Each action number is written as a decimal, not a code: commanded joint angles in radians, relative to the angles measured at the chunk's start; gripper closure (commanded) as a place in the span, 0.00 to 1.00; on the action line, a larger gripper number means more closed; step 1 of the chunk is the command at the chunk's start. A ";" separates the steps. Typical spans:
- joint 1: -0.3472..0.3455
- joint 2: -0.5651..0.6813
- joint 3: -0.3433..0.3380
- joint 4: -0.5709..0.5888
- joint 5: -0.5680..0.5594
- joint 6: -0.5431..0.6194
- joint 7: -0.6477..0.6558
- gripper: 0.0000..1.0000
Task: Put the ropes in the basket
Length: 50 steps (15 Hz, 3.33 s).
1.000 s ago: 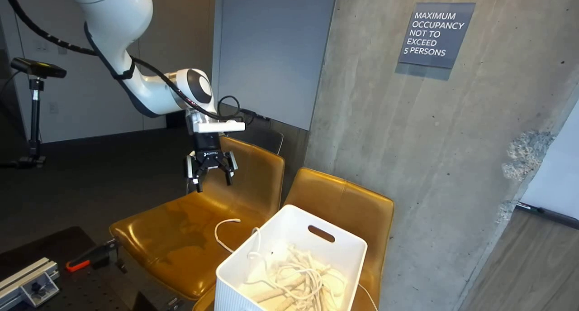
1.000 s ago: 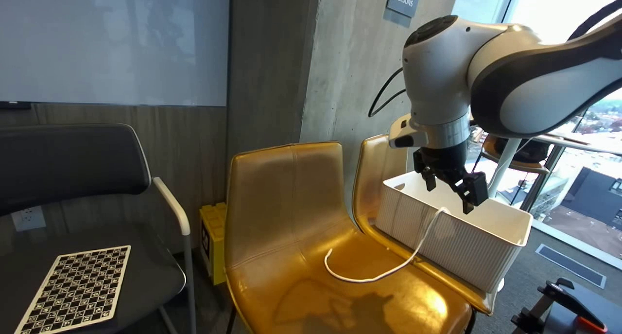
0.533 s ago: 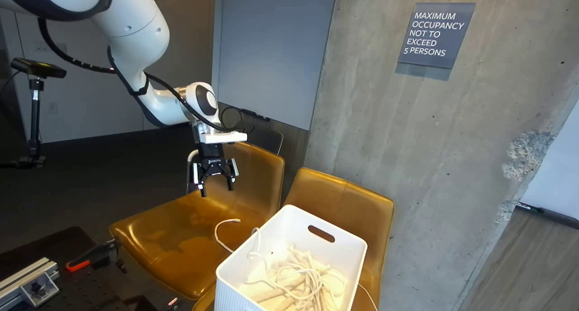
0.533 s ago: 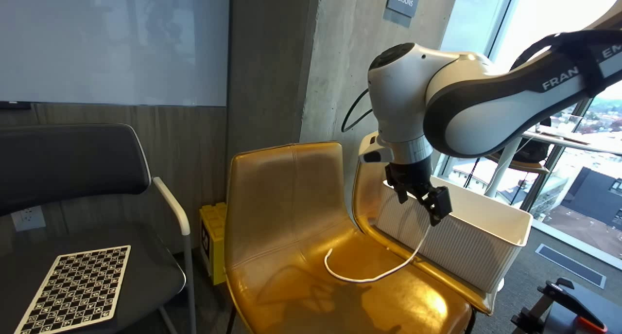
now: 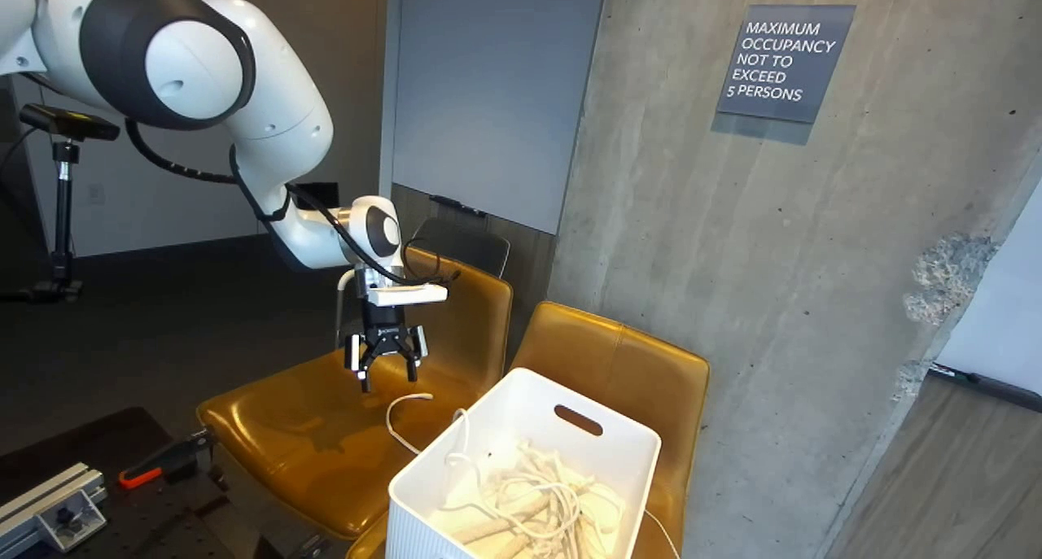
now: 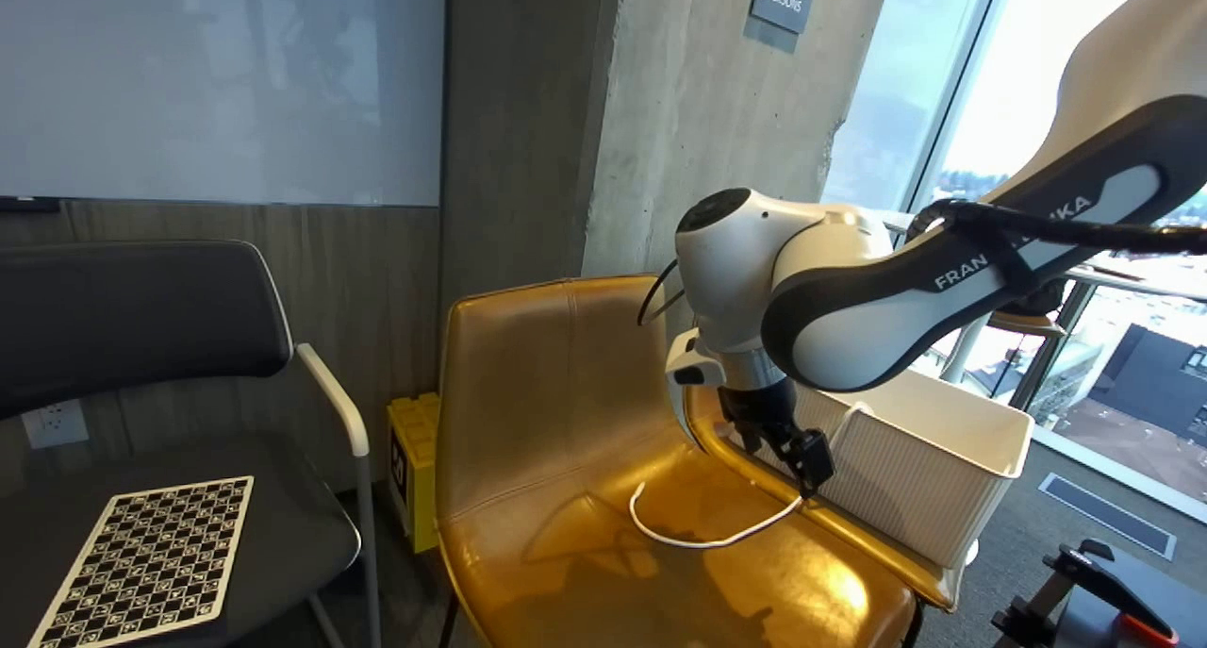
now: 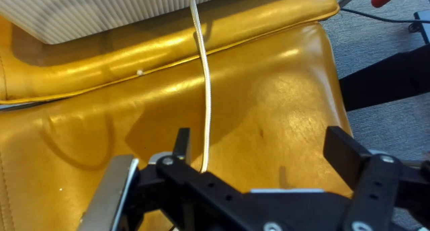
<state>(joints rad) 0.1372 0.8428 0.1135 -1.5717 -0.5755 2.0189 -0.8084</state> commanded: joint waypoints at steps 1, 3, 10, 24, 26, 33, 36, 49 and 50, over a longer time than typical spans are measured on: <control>0.005 0.080 -0.019 0.040 -0.011 0.057 -0.013 0.00; 0.006 0.127 -0.031 0.070 -0.020 0.080 -0.019 0.00; 0.009 0.270 -0.064 0.216 -0.017 0.094 -0.047 0.00; 0.016 0.368 -0.098 0.311 0.008 0.040 -0.039 0.66; 0.017 0.364 -0.099 0.307 0.008 0.036 -0.037 0.83; 0.022 0.278 -0.101 0.224 0.012 0.031 -0.004 1.00; 0.019 0.159 -0.101 0.113 0.007 0.038 0.029 1.00; -0.156 -0.345 -0.124 0.006 0.109 -0.055 0.087 1.00; -0.179 -0.366 -0.134 0.025 0.125 -0.072 0.081 1.00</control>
<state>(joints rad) 0.0086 0.5566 -0.0049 -1.5587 -0.5007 1.9906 -0.7146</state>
